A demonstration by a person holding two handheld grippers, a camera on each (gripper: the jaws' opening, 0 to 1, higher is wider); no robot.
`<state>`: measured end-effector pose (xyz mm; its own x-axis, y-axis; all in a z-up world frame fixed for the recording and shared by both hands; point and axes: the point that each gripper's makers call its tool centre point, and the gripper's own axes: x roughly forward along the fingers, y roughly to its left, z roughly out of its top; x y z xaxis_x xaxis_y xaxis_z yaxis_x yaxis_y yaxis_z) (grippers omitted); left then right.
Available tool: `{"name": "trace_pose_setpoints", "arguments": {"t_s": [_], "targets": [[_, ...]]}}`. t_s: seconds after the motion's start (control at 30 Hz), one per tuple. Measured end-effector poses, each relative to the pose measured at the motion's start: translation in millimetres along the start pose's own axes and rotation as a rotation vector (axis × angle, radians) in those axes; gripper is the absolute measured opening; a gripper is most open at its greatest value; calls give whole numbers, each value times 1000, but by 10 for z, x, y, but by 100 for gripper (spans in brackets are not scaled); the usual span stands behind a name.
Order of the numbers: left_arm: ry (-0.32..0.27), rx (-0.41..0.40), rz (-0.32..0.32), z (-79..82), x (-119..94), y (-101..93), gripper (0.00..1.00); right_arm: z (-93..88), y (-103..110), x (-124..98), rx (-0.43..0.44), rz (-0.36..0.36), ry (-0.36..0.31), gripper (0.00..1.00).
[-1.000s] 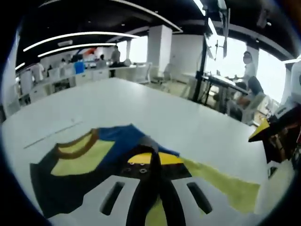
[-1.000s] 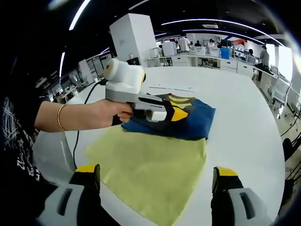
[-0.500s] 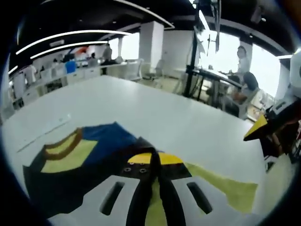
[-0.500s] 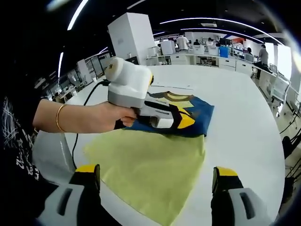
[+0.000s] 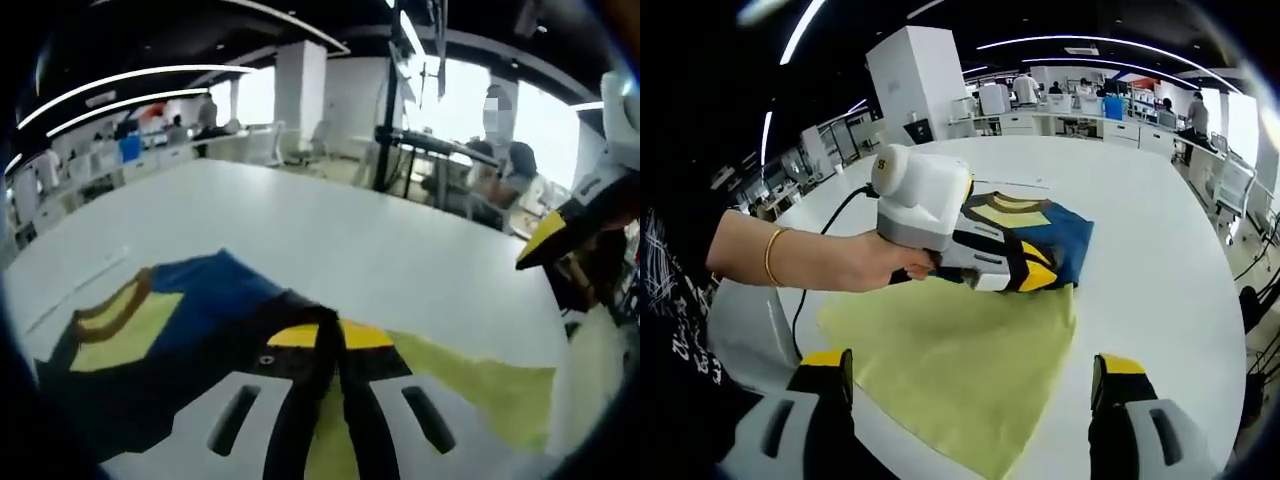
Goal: Fold the garment on the visible template until the final outline fits inside the template.
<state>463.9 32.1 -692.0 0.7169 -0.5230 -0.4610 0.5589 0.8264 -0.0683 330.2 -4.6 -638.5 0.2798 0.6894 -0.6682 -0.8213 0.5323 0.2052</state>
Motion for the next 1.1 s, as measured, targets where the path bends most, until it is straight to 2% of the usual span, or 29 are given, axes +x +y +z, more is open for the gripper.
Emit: {"name": "trace_pose_setpoints", "arguments": {"t_s": [0.17, 0.27, 0.4, 0.63, 0.9, 1.1], "targets": [[-8, 5, -39, 12, 14, -124, 10, -6, -14, -9, 2, -6, 2, 99], [-4, 19, -32, 13, -13, -113, 19, -5, -23, -19, 5, -12, 0, 99], [-35, 13, -16, 86, -97, -68, 33, -11, -24, -21, 2, -12, 4, 99], [-55, 8, 38, 140, -297, 127, 57, 16, -21, -16, -12, -7, -2, 100], [-81, -22, 112, 121, -644, 380, 83, 88, -48, 25, -23, -10, -26, 100], [-73, -8, 158, 64, -932, 541, 90, 137, -28, 62, -30, -2, -35, 100]]}}
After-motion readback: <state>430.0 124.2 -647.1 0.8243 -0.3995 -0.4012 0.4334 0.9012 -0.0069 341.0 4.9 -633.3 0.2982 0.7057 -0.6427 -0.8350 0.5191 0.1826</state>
